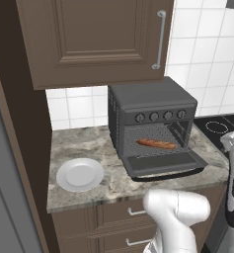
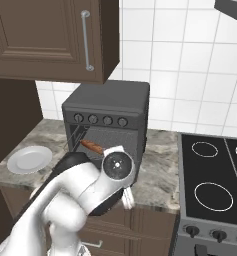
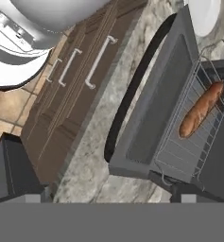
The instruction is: Pull the toaster oven rack outwards. Pick up the baguette from the plate and place it on the toaster oven rack. Close the toaster oven door fully and set the temperature to the lowest setting.
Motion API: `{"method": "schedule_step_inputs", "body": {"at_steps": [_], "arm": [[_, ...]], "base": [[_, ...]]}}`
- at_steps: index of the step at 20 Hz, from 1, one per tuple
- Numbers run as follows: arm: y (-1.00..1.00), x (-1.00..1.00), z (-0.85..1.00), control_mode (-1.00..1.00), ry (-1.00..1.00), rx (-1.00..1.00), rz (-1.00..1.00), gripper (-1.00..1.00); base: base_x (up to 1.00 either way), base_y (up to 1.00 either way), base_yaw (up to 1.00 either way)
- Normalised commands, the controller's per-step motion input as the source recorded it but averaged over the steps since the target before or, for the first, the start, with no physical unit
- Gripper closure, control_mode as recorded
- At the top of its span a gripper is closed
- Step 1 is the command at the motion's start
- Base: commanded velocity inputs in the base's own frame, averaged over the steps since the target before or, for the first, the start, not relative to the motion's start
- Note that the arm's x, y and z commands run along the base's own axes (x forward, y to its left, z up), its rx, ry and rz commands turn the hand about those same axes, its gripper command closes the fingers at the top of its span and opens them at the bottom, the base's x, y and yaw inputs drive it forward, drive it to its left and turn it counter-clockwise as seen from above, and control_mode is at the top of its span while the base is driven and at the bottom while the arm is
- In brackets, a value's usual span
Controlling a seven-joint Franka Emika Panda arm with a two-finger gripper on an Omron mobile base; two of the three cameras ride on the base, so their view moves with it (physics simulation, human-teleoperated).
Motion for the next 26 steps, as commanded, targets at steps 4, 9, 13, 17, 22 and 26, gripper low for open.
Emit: {"method": "schedule_step_inputs", "body": {"at_steps": [4,9,13,17,22,26], "arm": [[0.00,0.59,0.00,-1.00,0.26,0.00,0.31,-1.00],[0.00,0.33,0.00,-1.00,0.11,0.09,0.30,-1.00],[0.00,0.02,0.00,-1.00,0.00,0.28,0.14,-1.00],[0.08,0.00,0.00,-1.00,0.01,0.19,0.00,-1.00],[0.31,0.00,0.00,-1.00,0.02,0.02,0.00,-1.00],[0.25,0.00,-0.20,-1.00,0.00,0.10,0.00,-1.00]], "base": [[0.00,0.00,0.00],[0.00,0.00,0.00],[0.00,0.00,0.00],[0.00,0.00,0.00],[0.00,0.00,0.00],[0.00,0.00,0.00]]}}
